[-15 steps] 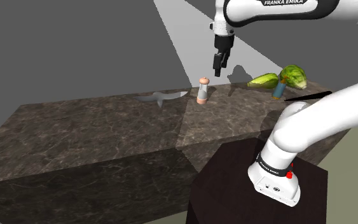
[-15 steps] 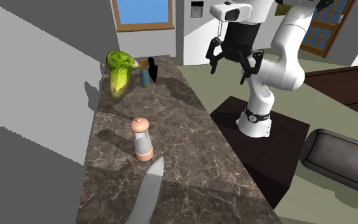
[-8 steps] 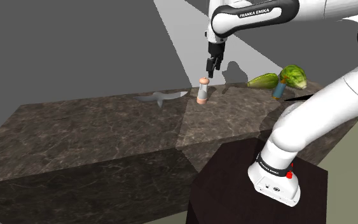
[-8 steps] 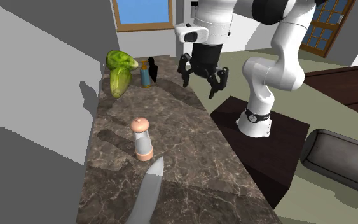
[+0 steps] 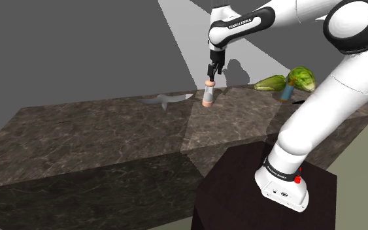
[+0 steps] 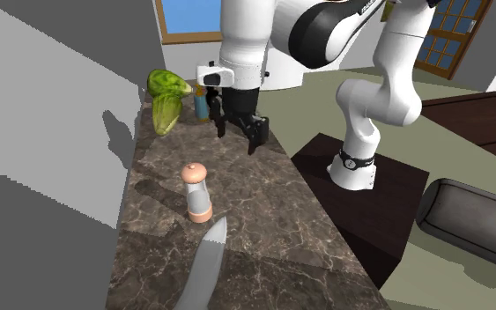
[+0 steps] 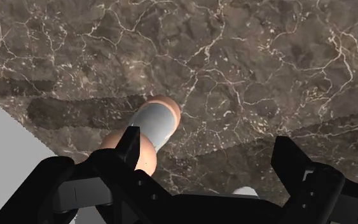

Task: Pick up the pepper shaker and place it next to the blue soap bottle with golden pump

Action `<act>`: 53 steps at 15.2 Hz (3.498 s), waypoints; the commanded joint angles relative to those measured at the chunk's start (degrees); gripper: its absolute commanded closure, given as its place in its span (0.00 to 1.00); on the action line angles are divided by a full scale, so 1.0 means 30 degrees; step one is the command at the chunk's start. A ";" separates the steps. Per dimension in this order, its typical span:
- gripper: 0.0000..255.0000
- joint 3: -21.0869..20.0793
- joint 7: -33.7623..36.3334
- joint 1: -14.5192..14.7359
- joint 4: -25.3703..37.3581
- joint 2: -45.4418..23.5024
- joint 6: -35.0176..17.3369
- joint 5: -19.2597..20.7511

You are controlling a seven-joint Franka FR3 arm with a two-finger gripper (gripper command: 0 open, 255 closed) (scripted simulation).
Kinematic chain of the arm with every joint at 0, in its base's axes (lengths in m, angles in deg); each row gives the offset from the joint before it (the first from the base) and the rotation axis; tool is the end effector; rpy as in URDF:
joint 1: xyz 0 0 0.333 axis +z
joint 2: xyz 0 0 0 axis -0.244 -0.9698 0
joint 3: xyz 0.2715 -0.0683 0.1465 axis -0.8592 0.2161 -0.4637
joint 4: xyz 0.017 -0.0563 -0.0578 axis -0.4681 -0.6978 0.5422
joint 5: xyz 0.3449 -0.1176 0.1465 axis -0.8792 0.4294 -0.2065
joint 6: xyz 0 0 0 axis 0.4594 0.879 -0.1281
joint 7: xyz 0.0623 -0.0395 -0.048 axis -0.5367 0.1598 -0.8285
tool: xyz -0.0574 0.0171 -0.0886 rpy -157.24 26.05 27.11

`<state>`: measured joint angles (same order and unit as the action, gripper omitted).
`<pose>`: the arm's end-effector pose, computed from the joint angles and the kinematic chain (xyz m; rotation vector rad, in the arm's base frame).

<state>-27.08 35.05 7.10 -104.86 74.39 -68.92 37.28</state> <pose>0.4653 -0.1651 0.4852 2.9988 0.0892 -0.0288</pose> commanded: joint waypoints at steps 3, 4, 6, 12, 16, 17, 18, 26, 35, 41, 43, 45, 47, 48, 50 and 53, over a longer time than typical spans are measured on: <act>0.00 0.0702 -0.0569 -0.0411 0.1414 -0.2491 -0.1320 -0.0335; 0.00 0.0857 -0.0734 -0.0525 0.1838 -0.3142 -0.1598 -0.0472; 0.00 0.1136 -0.1081 -0.0776 0.2755 -0.4461 -0.2095 -0.0797; 0.00 0.1354 -0.1395 -0.1081 0.2968 -0.5880 -0.3366 -0.1135; 0.00 0.1397 -0.1448 -0.1164 0.2556 -0.6316 -0.4216 -0.1204; 0.00 0.1396 -0.1449 -0.1164 0.2560 -0.6319 -0.4215 -0.1205; 0.00 0.1396 -0.1449 -0.1164 0.2561 -0.6321 -0.4215 -0.1205; 1.00 0.1394 -0.1446 -0.1162 0.2563 -0.6323 -0.4215 -0.1206; 1.00 0.1395 -0.1476 -0.1146 0.2820 -0.6095 -0.3736 -0.1180; 1.00 0.1383 -0.1575 -0.1100 0.3716 -0.5526 -0.2286 -0.1128; 1.00 0.1376 -0.1613 -0.1087 0.4047 -0.5365 -0.1800 -0.1117; 1.00 0.1370 -0.1653 -0.1074 0.4394 -0.5220 -0.1313 -0.1109; 1.00 0.1363 -0.1695 -0.1062 0.4759 -0.5091 -0.0823 -0.1105; 1.00 0.1359 -0.1717 -0.1056 0.4948 -0.5032 -0.0578 -0.1104; 1.00 0.1352 -0.1764 -0.1045 0.5339 -0.4927 -0.0086 -0.1104; 1.00 0.1342 -0.1837 -0.1030 0.5959 -0.4799 0.0656 -0.1109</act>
<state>-23.08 29.68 4.03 -87.51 59.74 -67.73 33.93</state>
